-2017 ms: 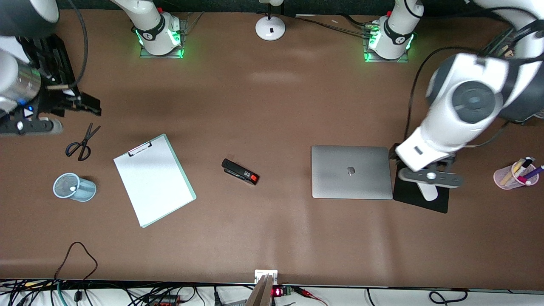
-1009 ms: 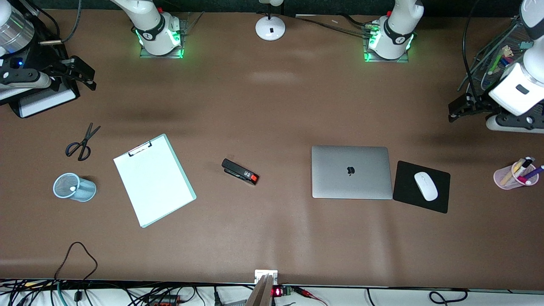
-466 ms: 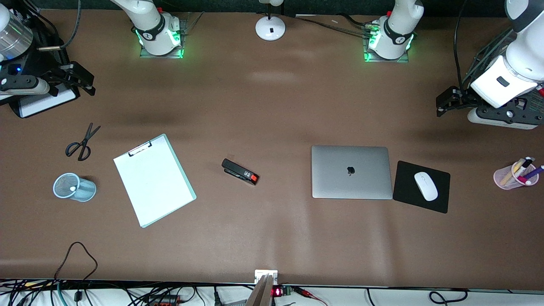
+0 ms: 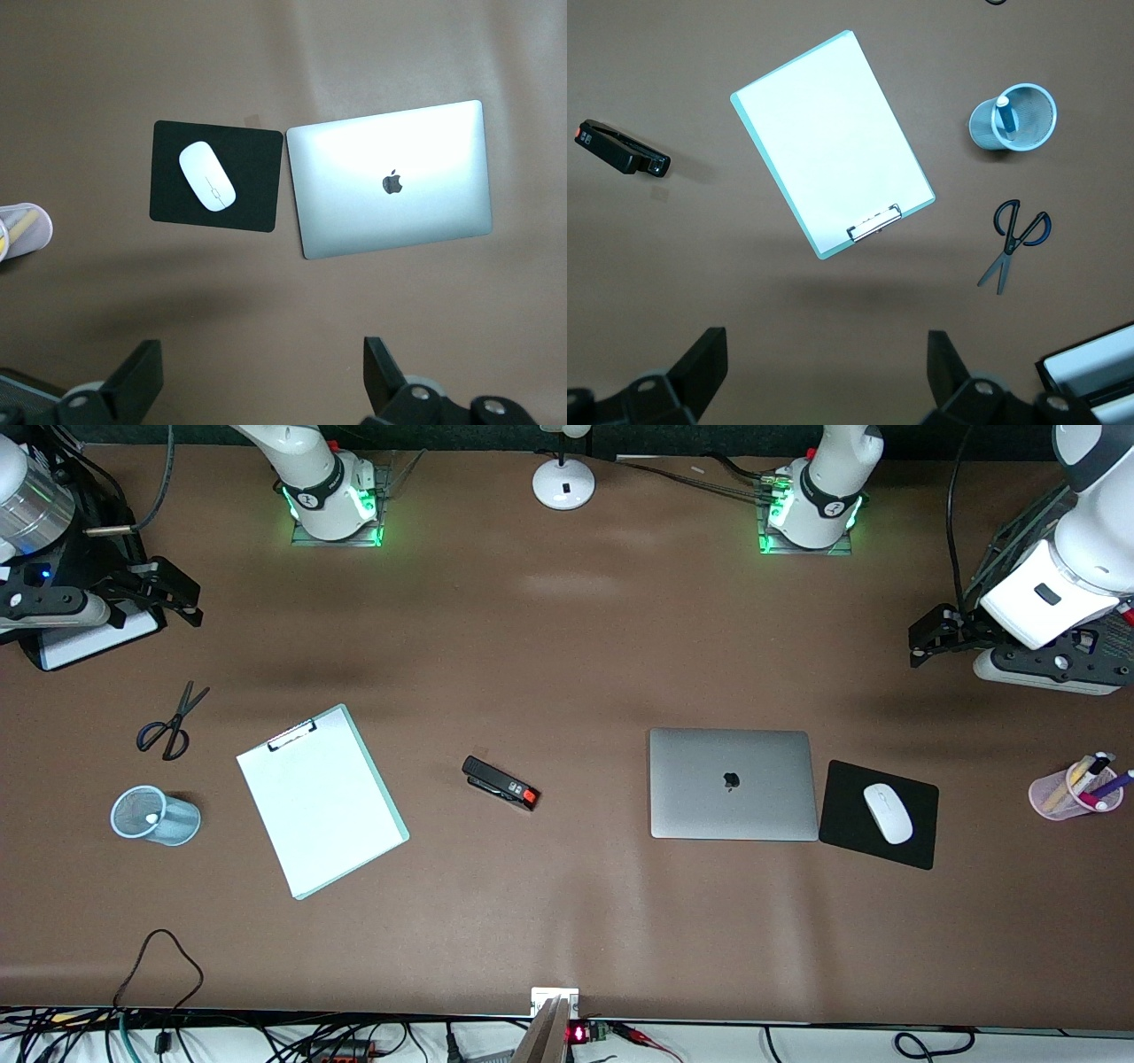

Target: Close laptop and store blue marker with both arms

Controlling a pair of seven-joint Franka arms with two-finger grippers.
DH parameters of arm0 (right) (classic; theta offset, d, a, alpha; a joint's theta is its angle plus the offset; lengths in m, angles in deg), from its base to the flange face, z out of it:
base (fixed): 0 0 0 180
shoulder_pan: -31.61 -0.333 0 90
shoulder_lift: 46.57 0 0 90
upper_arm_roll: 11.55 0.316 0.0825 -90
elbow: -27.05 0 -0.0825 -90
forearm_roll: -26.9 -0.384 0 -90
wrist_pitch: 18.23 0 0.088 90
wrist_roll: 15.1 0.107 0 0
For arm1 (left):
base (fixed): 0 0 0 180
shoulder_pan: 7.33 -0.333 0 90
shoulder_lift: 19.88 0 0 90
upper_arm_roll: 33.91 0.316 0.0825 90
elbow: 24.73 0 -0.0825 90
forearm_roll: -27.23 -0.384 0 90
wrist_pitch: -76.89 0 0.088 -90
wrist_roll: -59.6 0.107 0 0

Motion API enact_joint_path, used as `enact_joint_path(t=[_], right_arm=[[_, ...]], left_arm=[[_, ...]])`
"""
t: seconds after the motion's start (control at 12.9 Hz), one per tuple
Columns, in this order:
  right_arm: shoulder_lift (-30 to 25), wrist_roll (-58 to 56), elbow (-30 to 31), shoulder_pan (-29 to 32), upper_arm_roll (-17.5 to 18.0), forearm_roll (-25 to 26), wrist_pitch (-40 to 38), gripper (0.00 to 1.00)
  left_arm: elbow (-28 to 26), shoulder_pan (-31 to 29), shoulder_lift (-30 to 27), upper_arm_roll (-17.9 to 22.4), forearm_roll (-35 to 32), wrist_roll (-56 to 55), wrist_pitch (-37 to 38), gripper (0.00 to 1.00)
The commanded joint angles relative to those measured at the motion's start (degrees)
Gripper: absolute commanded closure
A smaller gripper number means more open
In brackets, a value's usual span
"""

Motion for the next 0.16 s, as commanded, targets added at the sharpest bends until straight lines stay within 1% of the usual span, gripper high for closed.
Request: enact_joint_path(t=[0.0, 0.08], right_arm=[[0.54, 0.02, -1.37, -0.30, 0.07, -0.34, -0.70, 0.00], [0.54, 0.02, -1.37, -0.21, 0.07, -0.86, -0.70, 0.00]], left_arm=[[1.54, 0.02, 0.43, 0.00, 0.37, 1.23, 1.37, 0.00], [1.63, 0.02, 0.43, 0.00, 0.37, 1.23, 1.29, 0.00]])
